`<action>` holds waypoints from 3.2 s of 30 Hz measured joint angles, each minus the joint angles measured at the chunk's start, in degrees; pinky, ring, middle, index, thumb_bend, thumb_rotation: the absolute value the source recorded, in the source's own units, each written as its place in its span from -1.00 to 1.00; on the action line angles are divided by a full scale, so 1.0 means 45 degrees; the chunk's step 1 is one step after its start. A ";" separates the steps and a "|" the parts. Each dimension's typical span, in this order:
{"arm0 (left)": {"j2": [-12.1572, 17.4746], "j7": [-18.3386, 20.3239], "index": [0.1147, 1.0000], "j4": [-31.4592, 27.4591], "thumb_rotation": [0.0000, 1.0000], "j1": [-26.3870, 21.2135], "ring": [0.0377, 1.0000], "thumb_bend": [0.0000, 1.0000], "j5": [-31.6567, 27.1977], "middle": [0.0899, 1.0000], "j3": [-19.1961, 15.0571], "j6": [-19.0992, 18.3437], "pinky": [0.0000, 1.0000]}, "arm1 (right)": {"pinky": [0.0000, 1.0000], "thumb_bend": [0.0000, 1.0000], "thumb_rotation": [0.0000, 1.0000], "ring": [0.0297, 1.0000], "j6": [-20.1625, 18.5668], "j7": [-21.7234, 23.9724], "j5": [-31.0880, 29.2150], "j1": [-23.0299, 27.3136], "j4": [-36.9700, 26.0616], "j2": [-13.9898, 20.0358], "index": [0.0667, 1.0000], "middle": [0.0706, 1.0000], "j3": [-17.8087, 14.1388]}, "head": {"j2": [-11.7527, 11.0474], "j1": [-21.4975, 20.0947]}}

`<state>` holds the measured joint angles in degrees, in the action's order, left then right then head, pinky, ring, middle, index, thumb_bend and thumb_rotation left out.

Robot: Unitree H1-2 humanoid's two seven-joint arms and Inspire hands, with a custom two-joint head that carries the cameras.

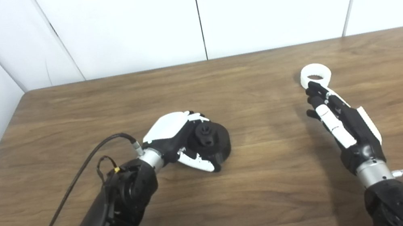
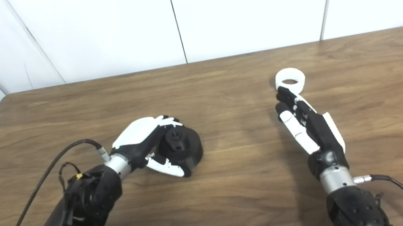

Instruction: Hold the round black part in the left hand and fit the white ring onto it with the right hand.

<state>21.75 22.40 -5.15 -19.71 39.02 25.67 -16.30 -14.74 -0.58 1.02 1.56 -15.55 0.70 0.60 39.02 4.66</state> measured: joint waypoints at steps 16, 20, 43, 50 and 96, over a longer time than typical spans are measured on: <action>-0.0474 0.0275 0.54 -0.1488 -0.15 0.1042 0.99 1.00 0.0800 0.88 0.0601 0.0366 0.90 | 0.70 0.13 0.33 0.82 -0.0014 -0.0126 0.0209 -0.0105 -0.0030 -0.0404 0.75 0.77 0.0078 | 0.0117 -0.0586; -0.0624 0.0300 0.56 -0.1588 -0.13 0.1202 1.00 1.00 0.0914 0.89 0.0703 0.0409 0.93 | 0.71 0.13 0.34 0.83 -0.0016 -0.0143 0.0277 -0.0163 -0.0092 -0.0413 0.75 0.78 0.0088 | 0.0176 -0.0840; -0.1087 0.0488 0.58 -0.1646 -0.18 0.1520 0.99 1.00 0.1166 0.86 0.0342 0.0826 0.86 | 0.71 0.14 0.33 0.83 -0.0026 -0.0139 0.0297 -0.0256 -0.0164 -0.0499 0.75 0.79 0.0093 | 0.0254 -0.0919; -0.1220 0.0468 0.59 -0.1595 -0.22 0.1554 0.99 1.00 0.0893 0.85 0.0026 0.0882 0.84 | 0.68 0.14 0.34 0.81 -0.0025 -0.0139 0.0301 -0.0253 -0.0164 -0.0498 0.74 0.77 0.0079 | 0.0254 -0.0919; -0.1257 0.0403 0.54 -0.1409 -0.17 0.1661 0.97 1.00 0.0644 0.82 -0.0381 0.1105 0.85 | 0.56 0.57 -0.38 0.73 -0.1442 -0.0063 0.5120 0.6456 0.2981 0.5423 0.47 0.64 -0.0043 | 0.0156 -0.0919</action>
<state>16.09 24.21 -11.49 -12.23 41.91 23.96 -11.33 -21.22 -0.86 24.06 30.61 -2.13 25.11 0.40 39.73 0.53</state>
